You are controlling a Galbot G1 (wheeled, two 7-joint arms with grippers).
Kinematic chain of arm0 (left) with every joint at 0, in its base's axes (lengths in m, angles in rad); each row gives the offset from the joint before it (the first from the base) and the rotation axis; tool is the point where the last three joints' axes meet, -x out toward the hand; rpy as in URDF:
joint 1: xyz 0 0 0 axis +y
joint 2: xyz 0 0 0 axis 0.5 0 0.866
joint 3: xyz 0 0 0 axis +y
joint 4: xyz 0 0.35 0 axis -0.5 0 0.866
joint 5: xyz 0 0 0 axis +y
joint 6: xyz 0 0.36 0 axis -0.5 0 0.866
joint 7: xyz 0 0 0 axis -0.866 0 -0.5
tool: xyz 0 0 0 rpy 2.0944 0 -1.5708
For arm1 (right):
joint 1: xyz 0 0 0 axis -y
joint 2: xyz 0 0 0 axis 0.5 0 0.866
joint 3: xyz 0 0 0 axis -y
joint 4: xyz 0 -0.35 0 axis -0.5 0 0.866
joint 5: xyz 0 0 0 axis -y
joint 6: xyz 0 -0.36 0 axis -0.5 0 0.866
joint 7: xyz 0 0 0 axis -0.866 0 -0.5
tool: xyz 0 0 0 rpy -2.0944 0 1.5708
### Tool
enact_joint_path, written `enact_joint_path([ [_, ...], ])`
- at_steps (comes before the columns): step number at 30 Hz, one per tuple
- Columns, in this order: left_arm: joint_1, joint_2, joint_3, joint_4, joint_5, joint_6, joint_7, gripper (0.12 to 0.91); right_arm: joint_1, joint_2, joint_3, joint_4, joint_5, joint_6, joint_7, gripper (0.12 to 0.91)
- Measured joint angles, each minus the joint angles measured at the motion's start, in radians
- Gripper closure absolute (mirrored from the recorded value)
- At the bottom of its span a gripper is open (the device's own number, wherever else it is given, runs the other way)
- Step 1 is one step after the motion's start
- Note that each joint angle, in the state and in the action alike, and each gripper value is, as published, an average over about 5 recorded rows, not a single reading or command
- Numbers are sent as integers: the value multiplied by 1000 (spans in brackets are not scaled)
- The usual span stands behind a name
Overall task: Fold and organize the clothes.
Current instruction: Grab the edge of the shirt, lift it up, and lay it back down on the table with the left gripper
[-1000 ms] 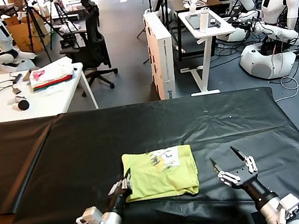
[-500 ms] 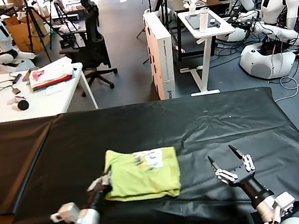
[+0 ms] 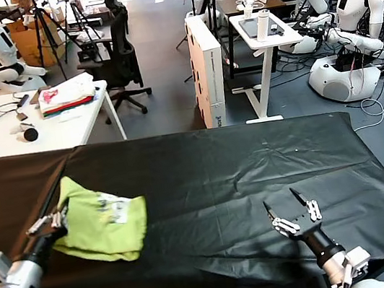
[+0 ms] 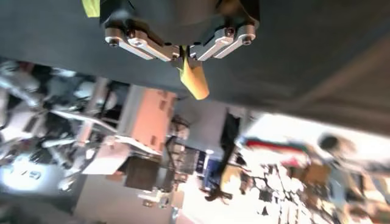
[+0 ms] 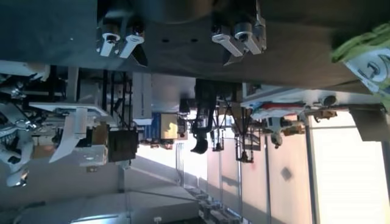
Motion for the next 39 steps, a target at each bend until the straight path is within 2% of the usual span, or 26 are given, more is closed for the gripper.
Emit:
enact_joint_path([
  [3,-8,-3,21,-51,5,21,-31,843,-6,0,4,1,-2,-1,1,118],
  [6,-9,-38,85,-87,40,28,-40,843,-15,-1,13,4,-3,-1,2,118],
  [12,-51,-191,282,-73,52,36,-58,843,-26,5,17,6,-16,-6,3,118],
  [18,-127,-372,456,48,145,9,-23,843,-15,4,-1,9,-11,-48,9,118],
  [24,-194,-507,567,193,237,-7,-17,843,14,-19,-40,22,49,-130,10,118],
  [29,-223,-575,617,280,265,-13,-22,843,56,-39,-82,23,112,-179,30,118],
  [34,-233,-584,651,336,294,-15,-26,834,119,-52,-130,25,204,-246,52,118],
  [38,-227,-584,670,336,324,-17,-8,695,166,-65,-161,29,280,-302,52,118],
  [39,-226,-584,675,329,332,-18,0,621,178,-70,-169,29,301,-318,52,118],
])
